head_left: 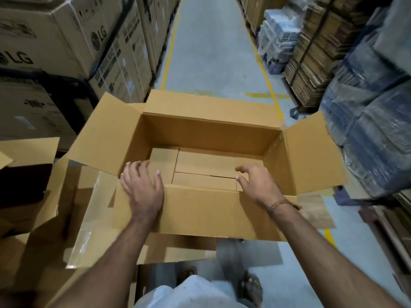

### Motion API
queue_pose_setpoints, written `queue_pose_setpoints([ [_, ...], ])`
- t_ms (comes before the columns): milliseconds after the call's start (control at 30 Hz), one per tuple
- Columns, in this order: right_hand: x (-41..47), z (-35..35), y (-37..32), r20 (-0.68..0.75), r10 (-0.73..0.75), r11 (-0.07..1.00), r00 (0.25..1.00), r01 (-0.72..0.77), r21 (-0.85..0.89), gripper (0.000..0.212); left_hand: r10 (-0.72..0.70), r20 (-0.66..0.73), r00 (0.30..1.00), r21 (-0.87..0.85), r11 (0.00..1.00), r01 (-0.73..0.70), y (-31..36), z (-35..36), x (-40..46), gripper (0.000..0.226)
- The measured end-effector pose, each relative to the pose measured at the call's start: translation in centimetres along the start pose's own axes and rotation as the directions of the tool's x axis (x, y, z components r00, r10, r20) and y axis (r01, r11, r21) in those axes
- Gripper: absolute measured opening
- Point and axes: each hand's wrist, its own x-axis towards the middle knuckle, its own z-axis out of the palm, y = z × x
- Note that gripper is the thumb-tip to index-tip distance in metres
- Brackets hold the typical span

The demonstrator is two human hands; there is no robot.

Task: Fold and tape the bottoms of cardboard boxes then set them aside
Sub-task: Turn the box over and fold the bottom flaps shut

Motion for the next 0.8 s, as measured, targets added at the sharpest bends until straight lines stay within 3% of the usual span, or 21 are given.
queue_pose_setpoints([
  [67,-1.7,0.1,1.1,-0.117,0.029,1.0,0.993,-0.03,-0.006,0.027,-0.157,-0.106,0.982,-0.076,0.986,0.15,-0.6,-0.3,-0.5,0.057],
  [167,-4.0,0.3,2.2,-0.263,0.072,0.996,0.962,-0.085,-0.041,0.029,-0.424,-0.197,0.884,-0.177,0.902,0.393,-1.0,-0.9,-0.2,0.066],
  [233,-5.4,1.0,2.9,-0.324,0.154,0.975,0.933,-0.196,-0.102,0.038,-0.542,-0.16,0.825,-0.24,0.832,0.5,-1.5,-1.3,0.4,0.063],
  [300,-6.6,1.8,3.4,-0.396,0.301,0.926,0.867,-0.366,-0.097,0.056,-0.581,-0.031,0.813,-0.263,0.79,0.554,-2.4,-1.2,0.7,0.055],
  [400,-8.0,2.9,3.8,-0.466,0.545,0.82,0.697,-0.559,0.124,0.082,-0.569,0.09,0.817,-0.275,0.775,0.57,-3.5,-1.3,1.0,0.059],
  [467,-8.7,3.2,3.9,-0.437,0.671,0.739,0.599,-0.585,0.333,0.089,-0.582,0.116,0.805,-0.297,0.753,0.588,-3.6,-1.8,1.2,0.058],
  [500,-8.8,3.2,4.1,-0.38,0.713,0.7,0.589,-0.579,0.417,0.09,-0.582,0.134,0.802,-0.305,0.746,0.593,-3.5,-2.1,1.3,0.058],
  [600,-8.3,3.1,5.4,-0.213,0.695,0.663,0.687,-0.498,0.559,0.09,-0.565,0.178,0.806,-0.332,0.736,0.59,-3.0,-3.1,1.8,0.058],
  [800,-6.5,-1.2,8.5,-0.17,0.609,0.713,0.775,-0.44,0.546,0.103,-0.472,0.263,0.841,-0.337,0.772,0.539,-1.0,-6.7,4.1,0.063],
])
